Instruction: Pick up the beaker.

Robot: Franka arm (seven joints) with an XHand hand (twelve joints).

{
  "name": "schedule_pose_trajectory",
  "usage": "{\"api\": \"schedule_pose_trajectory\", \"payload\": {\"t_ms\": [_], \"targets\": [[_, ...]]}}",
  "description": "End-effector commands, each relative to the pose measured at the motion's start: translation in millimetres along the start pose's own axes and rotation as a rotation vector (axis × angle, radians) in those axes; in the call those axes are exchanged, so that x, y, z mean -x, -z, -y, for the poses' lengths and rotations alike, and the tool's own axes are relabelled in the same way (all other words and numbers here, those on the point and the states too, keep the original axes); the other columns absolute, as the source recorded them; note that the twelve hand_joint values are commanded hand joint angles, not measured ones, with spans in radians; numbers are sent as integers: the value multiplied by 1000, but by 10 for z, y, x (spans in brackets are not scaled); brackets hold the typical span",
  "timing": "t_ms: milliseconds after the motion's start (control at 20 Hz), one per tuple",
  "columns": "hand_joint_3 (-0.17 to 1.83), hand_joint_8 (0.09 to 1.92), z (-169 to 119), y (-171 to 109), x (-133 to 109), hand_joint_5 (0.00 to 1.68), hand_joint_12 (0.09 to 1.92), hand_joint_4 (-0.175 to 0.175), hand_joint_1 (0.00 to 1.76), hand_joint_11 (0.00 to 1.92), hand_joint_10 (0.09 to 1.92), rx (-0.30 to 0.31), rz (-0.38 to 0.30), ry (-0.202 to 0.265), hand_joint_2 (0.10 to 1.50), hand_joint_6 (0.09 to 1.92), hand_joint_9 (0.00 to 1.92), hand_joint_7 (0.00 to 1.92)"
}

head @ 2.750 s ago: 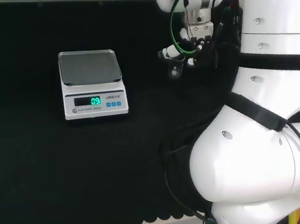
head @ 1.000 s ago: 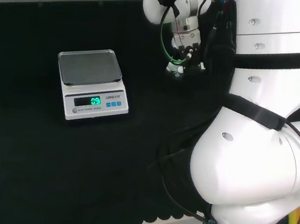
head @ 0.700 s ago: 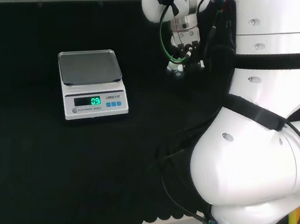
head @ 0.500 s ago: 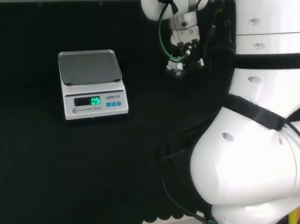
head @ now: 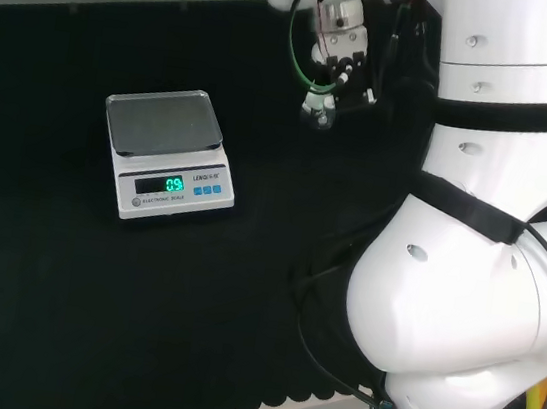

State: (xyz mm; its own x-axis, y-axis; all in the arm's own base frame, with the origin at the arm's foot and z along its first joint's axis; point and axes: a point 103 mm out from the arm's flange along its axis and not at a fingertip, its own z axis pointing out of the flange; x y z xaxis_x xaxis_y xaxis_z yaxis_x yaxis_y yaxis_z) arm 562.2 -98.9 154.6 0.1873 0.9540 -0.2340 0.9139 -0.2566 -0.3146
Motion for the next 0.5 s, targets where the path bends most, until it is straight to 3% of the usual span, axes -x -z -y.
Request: {"api": "schedule_pose_trajectory", "payload": {"t_ms": [50,500], "targets": [[598,399,276,410,113,982,595,-163,1065,1517,87,3,-41,31,692,111,1458,1095],[600,388,516,814,109,962,587,-169,1033,1517,87,-17,-26,49,687,103,1435,1078]]}}
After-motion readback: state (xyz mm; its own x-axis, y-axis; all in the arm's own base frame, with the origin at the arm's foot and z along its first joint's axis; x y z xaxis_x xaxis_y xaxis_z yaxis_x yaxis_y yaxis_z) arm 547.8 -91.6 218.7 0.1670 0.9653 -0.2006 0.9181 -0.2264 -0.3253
